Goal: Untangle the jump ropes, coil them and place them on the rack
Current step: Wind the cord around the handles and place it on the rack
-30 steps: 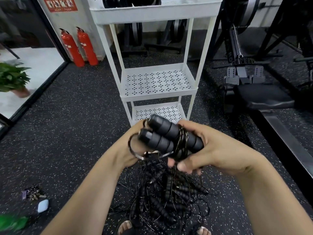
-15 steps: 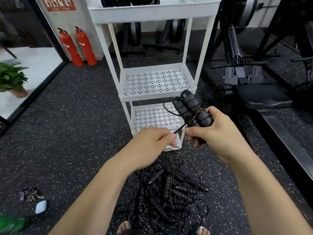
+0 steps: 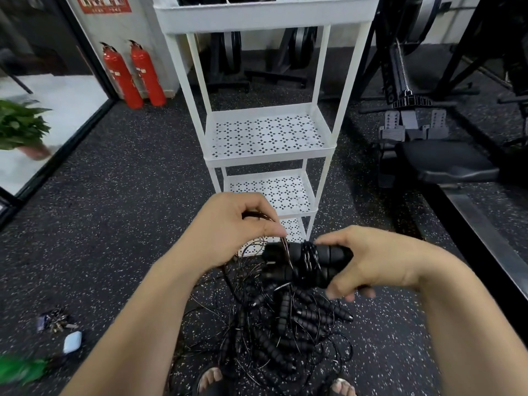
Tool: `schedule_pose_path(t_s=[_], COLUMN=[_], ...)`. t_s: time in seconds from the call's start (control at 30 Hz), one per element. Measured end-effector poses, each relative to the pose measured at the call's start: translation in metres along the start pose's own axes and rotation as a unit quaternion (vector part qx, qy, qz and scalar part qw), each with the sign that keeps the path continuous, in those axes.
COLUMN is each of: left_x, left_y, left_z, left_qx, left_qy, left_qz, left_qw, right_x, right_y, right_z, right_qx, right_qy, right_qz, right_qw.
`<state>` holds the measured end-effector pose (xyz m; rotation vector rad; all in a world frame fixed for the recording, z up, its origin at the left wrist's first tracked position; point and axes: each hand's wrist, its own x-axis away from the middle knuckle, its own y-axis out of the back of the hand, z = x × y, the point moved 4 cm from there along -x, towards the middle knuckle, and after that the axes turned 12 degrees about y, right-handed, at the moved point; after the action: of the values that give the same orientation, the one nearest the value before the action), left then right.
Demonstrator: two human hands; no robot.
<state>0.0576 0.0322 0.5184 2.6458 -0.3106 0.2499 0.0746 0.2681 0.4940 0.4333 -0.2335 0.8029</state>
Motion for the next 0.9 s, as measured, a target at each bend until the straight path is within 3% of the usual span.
schedule_pose_path(t_s=[0.13, 0.27, 0.47, 0.6, 0.7, 0.8, 0.9], left_x=[-0.002, -0.013, -0.018, -0.018, -0.014, -0.007, -0.003], left_y=[0.001, -0.009, -0.032, -0.043, -0.040, -0.032, -0.016], left_z=[0.000, 0.006, 0.023, 0.014, 0.008, 0.003, 0.000], left_qx=[0.083, 0.179, 0.115, 0.035, -0.101, -0.145, -0.152], left_qy=[-0.043, 0.012, 0.088, 0.063, 0.029, 0.018, 0.011], left_qz=[-0.009, 0.048, 0.017, 0.023, -0.005, -0.006, -0.015], left_qw=[0.996, 0.983, 0.989, 0.997, 0.994, 0.989, 0.988], right_x=[0.007, 0.008, 0.000, -0.003, -0.004, -0.002, 0.000], right_y=[-0.010, -0.009, 0.001, 0.011, 0.019, 0.030, 0.039], right_z=[0.015, 0.028, 0.032, 0.029, 0.018, 0.004, -0.009], right_qx=[-0.070, -0.157, -0.242, -0.261, -0.205, -0.115, 0.017], right_qy=[0.066, 0.153, 0.218, 0.211, 0.176, 0.126, 0.056], right_qz=[0.081, 0.051, -0.111, -0.241, -0.317, -0.384, -0.364], right_qw=[0.992, 0.974, 0.939, 0.911, 0.909, 0.907, 0.930])
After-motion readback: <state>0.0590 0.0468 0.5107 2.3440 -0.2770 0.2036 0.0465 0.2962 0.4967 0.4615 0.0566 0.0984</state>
